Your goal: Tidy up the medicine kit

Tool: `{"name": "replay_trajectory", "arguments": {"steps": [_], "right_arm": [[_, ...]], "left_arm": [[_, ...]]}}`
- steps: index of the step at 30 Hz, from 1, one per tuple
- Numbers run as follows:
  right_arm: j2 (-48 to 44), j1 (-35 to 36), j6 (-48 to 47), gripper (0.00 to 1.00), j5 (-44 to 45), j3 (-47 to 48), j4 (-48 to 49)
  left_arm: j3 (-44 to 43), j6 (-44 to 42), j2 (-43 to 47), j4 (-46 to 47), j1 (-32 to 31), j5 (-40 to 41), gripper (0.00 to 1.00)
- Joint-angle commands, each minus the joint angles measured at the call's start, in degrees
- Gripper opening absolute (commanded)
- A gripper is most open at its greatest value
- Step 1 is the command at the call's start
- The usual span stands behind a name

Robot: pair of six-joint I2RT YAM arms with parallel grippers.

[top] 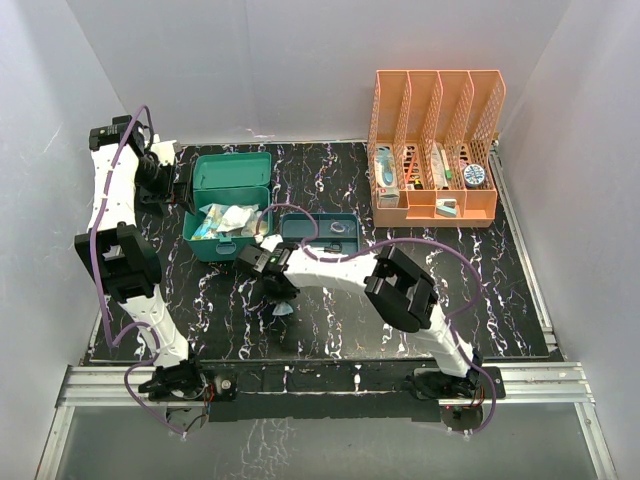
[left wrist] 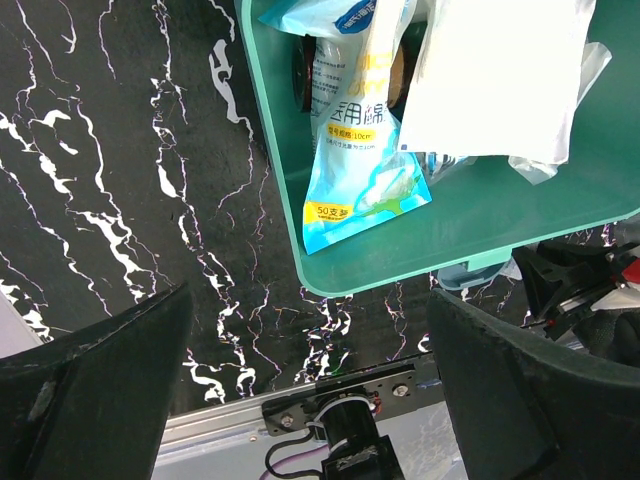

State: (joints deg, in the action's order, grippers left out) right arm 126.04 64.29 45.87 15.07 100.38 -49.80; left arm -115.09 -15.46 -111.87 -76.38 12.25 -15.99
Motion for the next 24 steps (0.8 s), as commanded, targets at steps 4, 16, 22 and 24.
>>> {"name": "replay_trajectory", "arguments": {"steps": [4, 16, 22, 24], "right_arm": [[-9.0, 0.8, -5.0, 0.15, 3.3, 3.2, -8.2], [-18.9, -13.0, -52.8, 0.0, -6.6, 0.4, 1.9], [-16.5, -21.1, -73.2, 0.03, -18.8, 1.6, 7.2], [-14.2, -23.0, -77.8, 0.03, -21.6, 3.6, 6.8]], "left_arm": [[0.0, -0.4, 3.3, -1.2, -0.3, -1.5, 0.99], [-0.2, 0.1, 2.6, -1.5, -0.4, -2.8, 0.99], [1.3, -0.5, 3.5, -1.3, -0.3, -3.4, 0.99], [2.2, -0.5, 3.8, -1.0, -0.4, -3.7, 0.98]]}}
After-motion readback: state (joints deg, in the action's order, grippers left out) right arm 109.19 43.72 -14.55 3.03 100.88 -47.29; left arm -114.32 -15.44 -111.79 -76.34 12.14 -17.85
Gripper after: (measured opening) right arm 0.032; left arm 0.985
